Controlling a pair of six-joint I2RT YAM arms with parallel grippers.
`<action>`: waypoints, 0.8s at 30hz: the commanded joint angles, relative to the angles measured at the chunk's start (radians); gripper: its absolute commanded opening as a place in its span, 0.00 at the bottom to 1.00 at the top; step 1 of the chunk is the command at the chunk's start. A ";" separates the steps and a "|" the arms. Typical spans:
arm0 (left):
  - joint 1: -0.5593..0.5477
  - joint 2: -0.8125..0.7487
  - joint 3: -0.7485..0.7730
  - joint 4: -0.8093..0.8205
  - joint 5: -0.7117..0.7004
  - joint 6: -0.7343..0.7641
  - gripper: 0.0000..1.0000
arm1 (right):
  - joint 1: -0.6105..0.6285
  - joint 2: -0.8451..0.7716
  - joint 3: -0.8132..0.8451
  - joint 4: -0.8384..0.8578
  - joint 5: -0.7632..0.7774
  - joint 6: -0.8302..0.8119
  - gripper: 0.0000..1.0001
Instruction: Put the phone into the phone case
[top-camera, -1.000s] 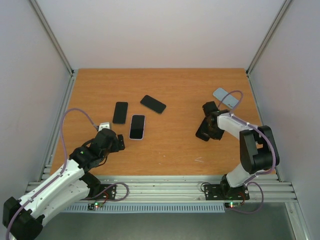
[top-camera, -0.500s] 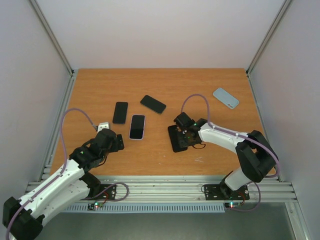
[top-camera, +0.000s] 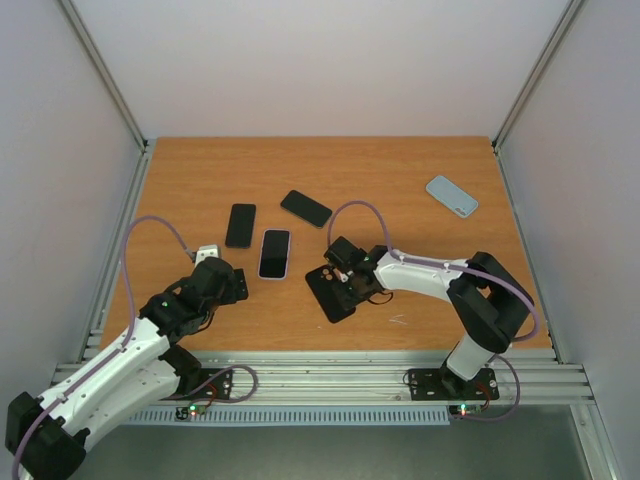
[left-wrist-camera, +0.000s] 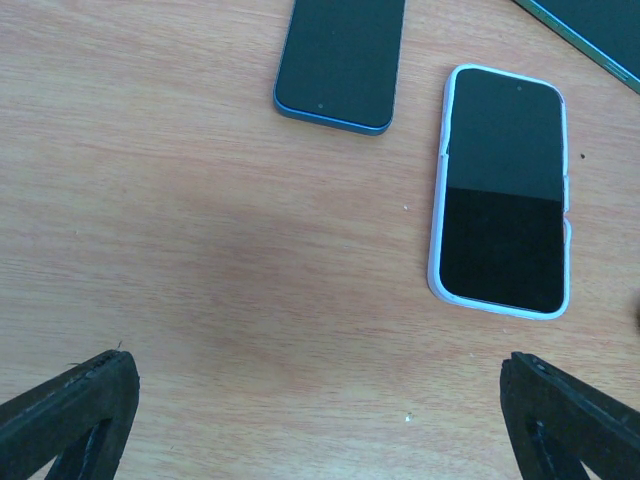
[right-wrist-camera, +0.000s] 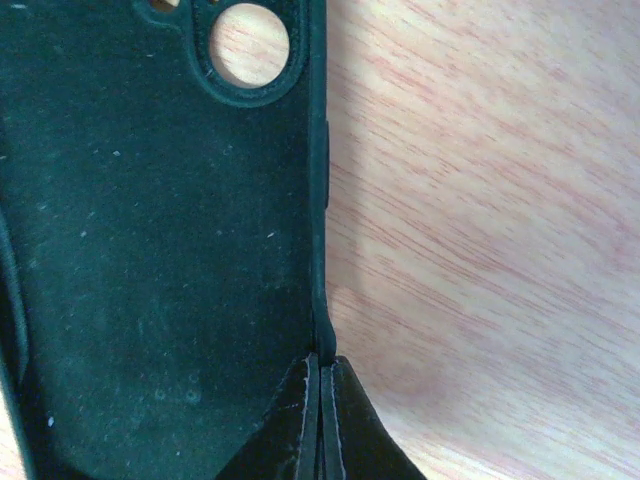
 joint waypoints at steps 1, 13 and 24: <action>0.003 0.007 -0.009 0.016 -0.024 -0.013 0.99 | 0.011 0.027 0.042 0.032 -0.045 -0.052 0.01; 0.003 0.012 -0.010 0.019 -0.017 -0.014 0.99 | 0.010 -0.006 0.102 0.003 -0.024 -0.105 0.34; 0.003 0.005 -0.009 0.019 -0.013 -0.014 0.99 | -0.087 0.093 0.300 0.058 -0.070 -0.241 0.95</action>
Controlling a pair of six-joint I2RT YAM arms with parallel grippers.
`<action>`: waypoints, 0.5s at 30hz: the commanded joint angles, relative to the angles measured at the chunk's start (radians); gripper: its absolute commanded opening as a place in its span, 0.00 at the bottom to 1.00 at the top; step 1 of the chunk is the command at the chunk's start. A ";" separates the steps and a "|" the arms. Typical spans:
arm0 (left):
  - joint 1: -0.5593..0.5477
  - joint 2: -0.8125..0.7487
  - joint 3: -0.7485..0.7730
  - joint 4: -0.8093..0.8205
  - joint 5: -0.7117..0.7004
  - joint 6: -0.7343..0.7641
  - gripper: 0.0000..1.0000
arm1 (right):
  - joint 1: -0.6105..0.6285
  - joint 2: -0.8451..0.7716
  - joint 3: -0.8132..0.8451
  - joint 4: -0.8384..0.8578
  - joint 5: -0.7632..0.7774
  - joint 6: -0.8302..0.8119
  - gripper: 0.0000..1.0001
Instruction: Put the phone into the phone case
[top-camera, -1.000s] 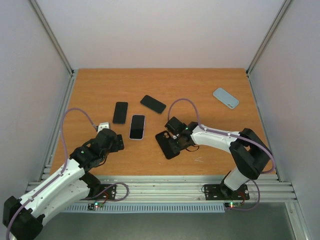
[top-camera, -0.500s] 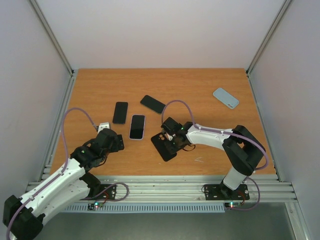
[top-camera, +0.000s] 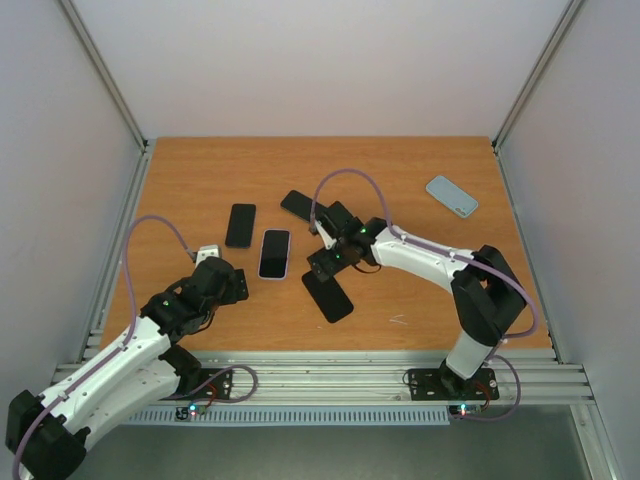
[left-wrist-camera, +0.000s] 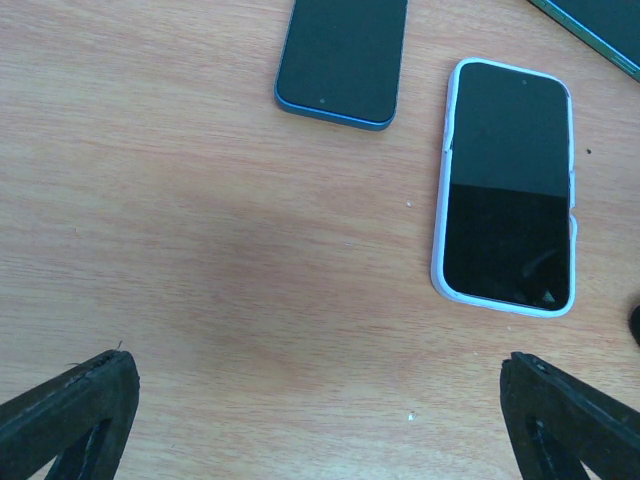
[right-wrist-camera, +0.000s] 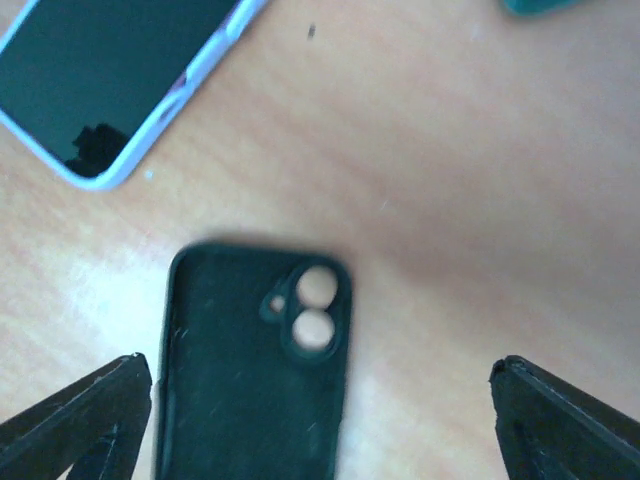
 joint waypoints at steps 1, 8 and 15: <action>0.002 -0.005 -0.011 0.020 -0.012 -0.014 0.99 | -0.054 0.067 0.085 0.055 -0.031 -0.089 0.98; 0.003 -0.007 -0.010 0.020 -0.013 -0.015 0.99 | -0.139 0.194 0.223 0.114 -0.092 -0.159 0.98; 0.003 -0.008 -0.011 0.021 -0.014 -0.015 0.99 | -0.199 0.336 0.384 0.147 -0.134 -0.206 0.98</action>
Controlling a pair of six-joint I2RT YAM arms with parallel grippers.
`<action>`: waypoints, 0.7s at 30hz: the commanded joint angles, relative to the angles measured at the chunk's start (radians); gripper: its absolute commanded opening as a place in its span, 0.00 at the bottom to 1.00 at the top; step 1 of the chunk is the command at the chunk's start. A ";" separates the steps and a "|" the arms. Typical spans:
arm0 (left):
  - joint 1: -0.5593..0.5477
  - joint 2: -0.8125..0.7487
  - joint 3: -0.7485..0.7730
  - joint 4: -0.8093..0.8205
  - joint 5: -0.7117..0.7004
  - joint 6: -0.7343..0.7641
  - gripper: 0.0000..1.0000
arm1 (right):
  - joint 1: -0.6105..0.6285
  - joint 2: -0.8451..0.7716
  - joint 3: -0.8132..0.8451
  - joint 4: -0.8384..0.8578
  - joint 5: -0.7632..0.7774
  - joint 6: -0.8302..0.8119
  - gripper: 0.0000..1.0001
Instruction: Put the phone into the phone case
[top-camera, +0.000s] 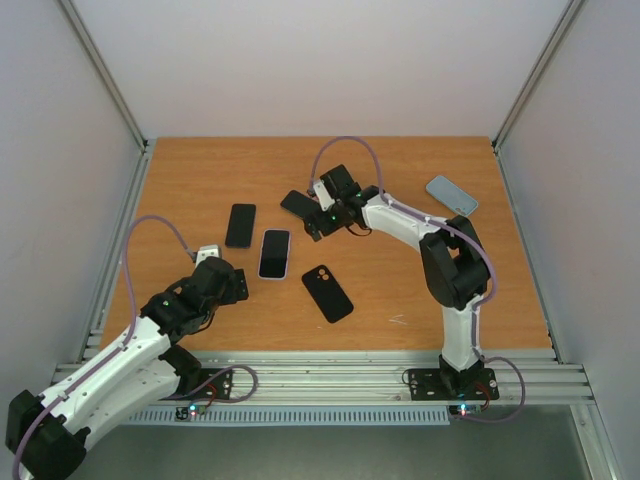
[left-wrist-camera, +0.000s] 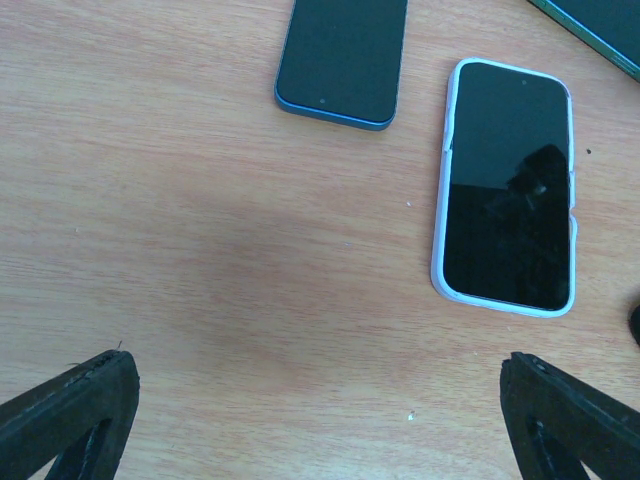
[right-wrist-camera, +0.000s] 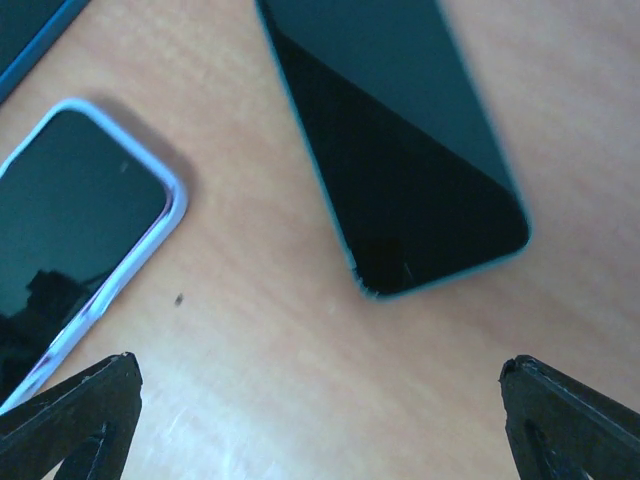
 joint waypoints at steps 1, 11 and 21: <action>0.003 -0.008 -0.012 0.021 -0.015 -0.013 0.99 | -0.026 0.077 0.105 0.043 -0.040 -0.060 0.98; 0.003 -0.007 -0.014 0.025 -0.022 -0.010 0.99 | -0.080 0.274 0.340 -0.053 -0.089 -0.091 0.98; 0.003 -0.007 -0.015 0.025 -0.024 -0.009 0.99 | -0.081 0.406 0.501 -0.161 -0.108 -0.116 0.98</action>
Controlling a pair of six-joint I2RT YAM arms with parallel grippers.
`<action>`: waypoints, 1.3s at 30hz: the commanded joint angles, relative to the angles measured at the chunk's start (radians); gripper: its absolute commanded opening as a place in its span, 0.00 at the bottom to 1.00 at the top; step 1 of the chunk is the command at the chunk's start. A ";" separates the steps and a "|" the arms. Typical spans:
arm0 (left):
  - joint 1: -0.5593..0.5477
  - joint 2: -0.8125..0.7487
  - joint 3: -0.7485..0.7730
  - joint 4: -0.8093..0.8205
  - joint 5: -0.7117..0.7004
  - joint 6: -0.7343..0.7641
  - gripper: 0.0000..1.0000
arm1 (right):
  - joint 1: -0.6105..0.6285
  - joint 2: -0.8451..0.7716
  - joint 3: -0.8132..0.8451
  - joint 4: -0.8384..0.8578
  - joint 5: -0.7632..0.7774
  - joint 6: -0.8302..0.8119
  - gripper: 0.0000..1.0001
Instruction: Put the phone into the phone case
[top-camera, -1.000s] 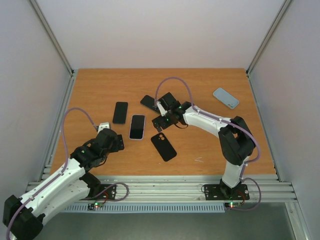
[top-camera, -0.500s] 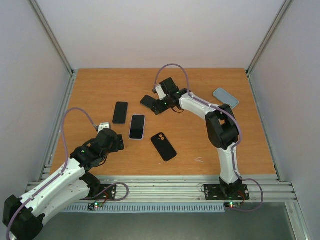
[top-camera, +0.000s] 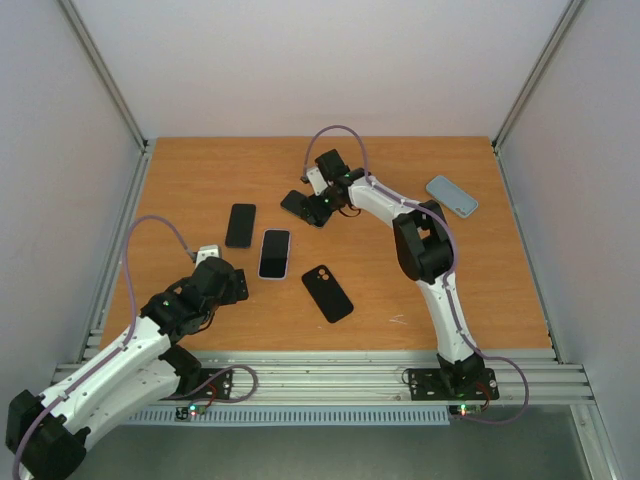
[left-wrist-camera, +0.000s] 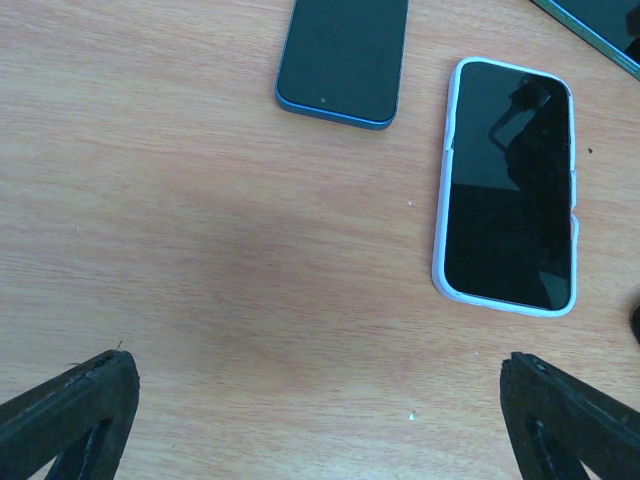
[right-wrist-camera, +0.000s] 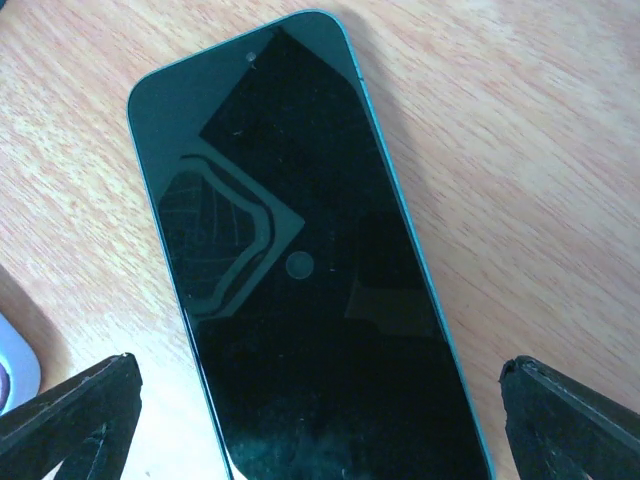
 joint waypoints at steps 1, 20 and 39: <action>0.003 -0.007 -0.013 0.025 -0.022 -0.008 0.99 | -0.001 0.057 0.096 -0.089 -0.026 -0.029 0.98; 0.003 -0.011 -0.015 0.028 -0.015 -0.005 0.99 | 0.057 0.162 0.190 -0.252 0.124 -0.152 0.98; 0.003 -0.018 -0.016 0.053 0.013 0.001 0.99 | 0.070 0.122 0.197 -0.349 0.143 -0.035 0.64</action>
